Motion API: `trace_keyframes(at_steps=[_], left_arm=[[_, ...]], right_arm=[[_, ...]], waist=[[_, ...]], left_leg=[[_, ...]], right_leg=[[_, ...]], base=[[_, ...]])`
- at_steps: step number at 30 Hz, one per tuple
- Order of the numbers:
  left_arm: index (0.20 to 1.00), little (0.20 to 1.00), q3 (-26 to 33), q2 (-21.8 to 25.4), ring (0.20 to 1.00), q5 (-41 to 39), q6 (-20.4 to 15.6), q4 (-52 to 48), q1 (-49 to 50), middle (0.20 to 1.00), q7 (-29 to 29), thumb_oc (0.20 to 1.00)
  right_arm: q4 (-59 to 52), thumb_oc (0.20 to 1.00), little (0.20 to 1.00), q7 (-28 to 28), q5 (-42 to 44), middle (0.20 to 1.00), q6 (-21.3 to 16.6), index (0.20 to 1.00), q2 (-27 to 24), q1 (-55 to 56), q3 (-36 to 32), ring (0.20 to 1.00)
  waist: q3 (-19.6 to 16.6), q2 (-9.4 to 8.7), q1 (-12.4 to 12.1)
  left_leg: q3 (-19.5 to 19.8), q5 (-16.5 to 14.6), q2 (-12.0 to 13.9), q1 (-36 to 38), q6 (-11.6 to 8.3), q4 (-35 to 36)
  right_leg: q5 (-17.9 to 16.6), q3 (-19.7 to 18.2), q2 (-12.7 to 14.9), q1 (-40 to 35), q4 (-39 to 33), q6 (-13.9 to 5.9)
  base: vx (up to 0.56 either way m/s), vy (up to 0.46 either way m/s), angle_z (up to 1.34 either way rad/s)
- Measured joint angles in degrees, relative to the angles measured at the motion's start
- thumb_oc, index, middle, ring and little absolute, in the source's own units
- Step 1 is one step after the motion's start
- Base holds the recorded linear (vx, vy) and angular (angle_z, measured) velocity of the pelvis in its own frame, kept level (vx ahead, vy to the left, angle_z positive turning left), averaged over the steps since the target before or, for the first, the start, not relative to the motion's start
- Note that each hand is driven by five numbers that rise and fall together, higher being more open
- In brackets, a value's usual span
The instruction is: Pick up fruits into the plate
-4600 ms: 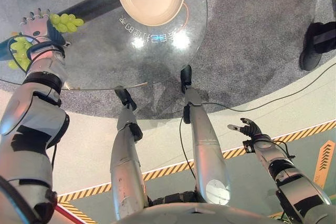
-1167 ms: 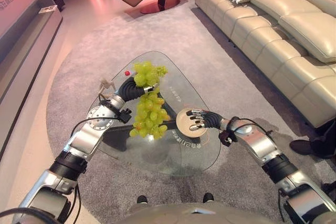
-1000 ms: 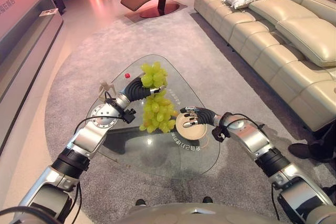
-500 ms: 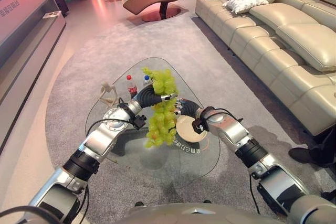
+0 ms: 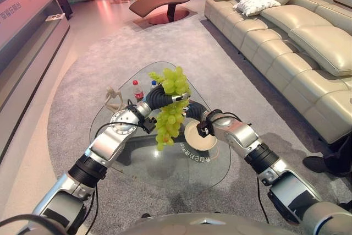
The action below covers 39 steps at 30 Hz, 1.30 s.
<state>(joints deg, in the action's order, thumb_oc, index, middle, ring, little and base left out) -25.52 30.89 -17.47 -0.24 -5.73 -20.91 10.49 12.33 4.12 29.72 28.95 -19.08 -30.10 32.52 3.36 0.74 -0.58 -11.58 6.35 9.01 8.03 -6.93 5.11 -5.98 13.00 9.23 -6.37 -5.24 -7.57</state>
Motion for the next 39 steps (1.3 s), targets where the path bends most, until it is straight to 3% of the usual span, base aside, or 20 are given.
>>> trace_keyframes(at_steps=[5, 11, 15, 20, 31, 39], left_arm=[[0.200, 0.200, 0.07, 0.94, 0.200, 0.00, -1.46, -0.44, -2.30, 0.200, 0.02, 0.200], [0.200, 0.200, 3.81, 6.29, 0.200, -5.64, -2.24, -2.54, -2.07, 0.200, 1.40, 0.200], [0.200, 0.200, 8.53, 7.39, 0.200, -10.97, -2.37, -2.54, -1.39, 0.200, 3.77, 0.200], [0.200, 0.200, 9.78, 8.04, 0.200, -15.40, -2.46, -2.53, -1.39, 0.200, 7.59, 0.200], [0.200, 0.200, 9.67, 7.73, 0.200, -19.69, -2.11, -2.51, 0.05, 0.200, 10.39, 0.200], [0.200, 0.200, 7.54, 4.06, 0.200, -19.68, -1.11, -2.47, 0.62, 0.200, 9.82, 0.200]], right_arm=[[-0.26, 1.000, 1.000, 2.33, 5.01, 1.000, 2.03, 1.000, -0.50, -0.03, -0.14, 1.000], [-1.73, 1.000, 1.000, 12.26, 10.70, 1.000, 3.30, 1.000, -3.81, 0.02, -0.40, 1.000], [-4.99, 1.000, 1.000, 20.04, 12.44, 1.000, 3.24, 1.000, -7.39, 1.20, -1.79, 1.000], [-8.89, 1.000, 1.000, 24.65, 15.18, 1.000, 3.17, 1.000, -9.57, 2.42, -3.16, 1.000], [-17.66, 1.000, 1.000, 25.99, 18.54, 1.000, -0.23, 1.000, -8.87, 4.55, -4.94, 1.000], [-18.70, 1.000, 1.000, 21.16, 18.75, 1.000, -1.25, 1.000, -6.21, 4.74, -4.08, 1.000]], waist=[[0.00, 0.00, -0.60], [-0.01, -0.02, -0.99], [-0.02, -0.03, -1.03], [-0.03, -0.05, -0.84], [-0.06, -0.05, -0.62], [-1.46, -0.06, -0.61]], left_leg=[[0.00, -0.09, 0.07, 0.00, 0.13, 0.01], [0.07, -0.09, 0.16, -0.29, 0.08, 0.01], [0.04, -0.10, 0.19, -0.50, 0.06, 0.02], [-0.25, -0.13, 0.24, -0.55, 0.02, 0.04], [-1.04, -0.16, 0.34, -0.47, -0.19, 0.02], [-1.32, -0.27, 0.09, -0.37, -0.18, 0.01]], right_leg=[[0.02, 0.03, 0.06, 0.00, 0.00, 0.03], [0.03, 0.24, 0.08, 0.16, -0.01, 0.03], [0.04, 0.27, 0.08, 0.38, -0.02, 0.03], [0.04, 0.17, 0.06, 0.71, -0.02, 0.03], [0.04, -0.19, -0.04, 1.12, -0.01, 0.03], [0.05, -0.48, -0.01, 1.27, -0.01, 0.02]], base=[[0.00, 0.000, 0.00], [0.00, 0.000, 0.00], [0.00, 0.000, 0.00], [0.00, 0.001, -0.01], [0.00, 0.003, -0.02], [0.00, 0.001, -0.01]])
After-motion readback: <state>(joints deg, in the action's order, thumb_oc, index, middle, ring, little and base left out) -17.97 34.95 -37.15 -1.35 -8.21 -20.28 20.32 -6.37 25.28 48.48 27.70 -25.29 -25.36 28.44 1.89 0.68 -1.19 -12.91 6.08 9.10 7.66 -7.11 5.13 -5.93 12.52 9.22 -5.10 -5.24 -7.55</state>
